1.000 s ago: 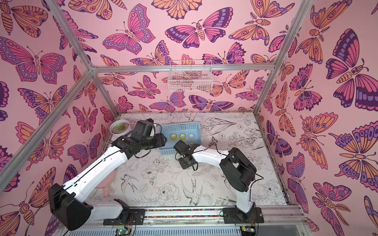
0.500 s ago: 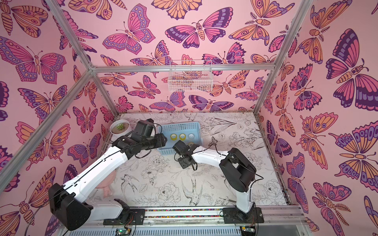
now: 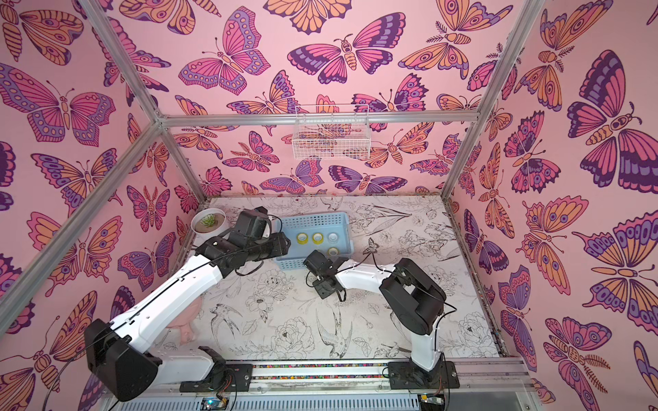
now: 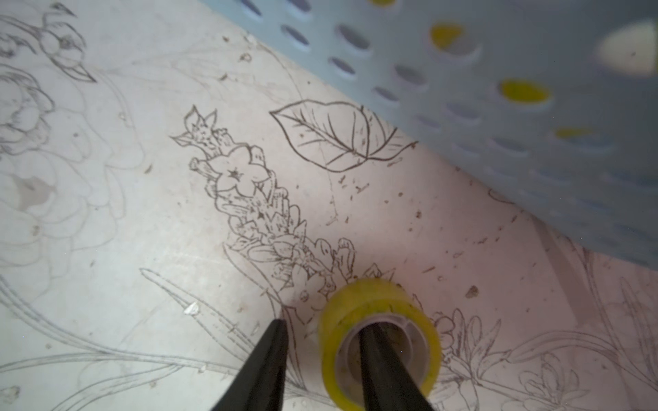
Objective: Put the transparent tape into the storage box
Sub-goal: Pick up the tape from the center of the board.
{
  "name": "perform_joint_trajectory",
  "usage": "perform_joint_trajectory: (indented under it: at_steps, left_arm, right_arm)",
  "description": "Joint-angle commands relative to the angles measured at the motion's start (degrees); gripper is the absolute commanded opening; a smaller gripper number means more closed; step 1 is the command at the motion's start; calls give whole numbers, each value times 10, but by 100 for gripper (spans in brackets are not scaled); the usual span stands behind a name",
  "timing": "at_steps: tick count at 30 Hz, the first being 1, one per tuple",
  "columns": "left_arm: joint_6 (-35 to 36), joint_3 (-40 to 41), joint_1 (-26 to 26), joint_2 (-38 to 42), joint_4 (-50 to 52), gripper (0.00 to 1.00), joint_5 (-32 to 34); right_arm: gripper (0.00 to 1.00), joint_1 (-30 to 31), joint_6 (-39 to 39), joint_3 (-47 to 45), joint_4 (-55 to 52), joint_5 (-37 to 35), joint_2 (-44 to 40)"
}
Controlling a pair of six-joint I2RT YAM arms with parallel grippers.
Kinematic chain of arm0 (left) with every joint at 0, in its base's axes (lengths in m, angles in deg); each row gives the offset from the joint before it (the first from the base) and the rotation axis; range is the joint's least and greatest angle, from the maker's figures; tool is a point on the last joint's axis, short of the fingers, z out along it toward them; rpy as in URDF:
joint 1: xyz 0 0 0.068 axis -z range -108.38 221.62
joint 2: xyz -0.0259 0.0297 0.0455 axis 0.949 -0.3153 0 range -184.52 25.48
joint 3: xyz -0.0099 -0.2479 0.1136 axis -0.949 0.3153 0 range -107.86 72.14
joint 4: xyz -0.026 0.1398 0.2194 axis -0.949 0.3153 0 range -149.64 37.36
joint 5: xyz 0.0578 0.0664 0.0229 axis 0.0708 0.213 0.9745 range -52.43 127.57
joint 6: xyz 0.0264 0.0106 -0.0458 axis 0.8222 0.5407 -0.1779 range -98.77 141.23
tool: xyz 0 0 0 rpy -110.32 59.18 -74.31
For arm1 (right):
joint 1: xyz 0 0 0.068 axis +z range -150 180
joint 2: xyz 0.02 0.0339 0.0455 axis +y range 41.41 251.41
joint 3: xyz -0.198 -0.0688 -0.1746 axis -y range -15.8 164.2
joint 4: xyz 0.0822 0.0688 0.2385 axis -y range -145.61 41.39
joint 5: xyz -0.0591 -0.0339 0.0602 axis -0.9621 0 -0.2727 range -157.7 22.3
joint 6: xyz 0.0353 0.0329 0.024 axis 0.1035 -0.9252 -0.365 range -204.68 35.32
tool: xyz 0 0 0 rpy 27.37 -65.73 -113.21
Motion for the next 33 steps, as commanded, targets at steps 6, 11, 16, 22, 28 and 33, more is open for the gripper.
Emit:
perform_joint_trajectory:
  at_steps: [6, 11, 16, 22, 28, 33]
  left_arm:
    - [-6, -7, 10, -4, 5, 58, 18]
    - [-4, -8, 13, 0, 5, 58, 25]
    - [-2, -5, 13, 5, 5, 58, 29]
    - [2, 1, 13, 11, 4, 58, 34]
    - [8, 5, 13, 27, 5, 59, 43]
    - [20, 9, 13, 48, 5, 65, 61]
  right_arm:
    - [25, 23, -13, -22, -11, 1, -10]
    - [12, 28, -18, -16, -22, -2, -21]
    - [0, 28, -18, -4, -43, -3, -35]
    - [0, 29, -20, 14, -67, -2, -47]
    - [0, 33, -21, 49, -112, 3, -69]
    - [0, 39, -21, 105, -180, 3, -88]
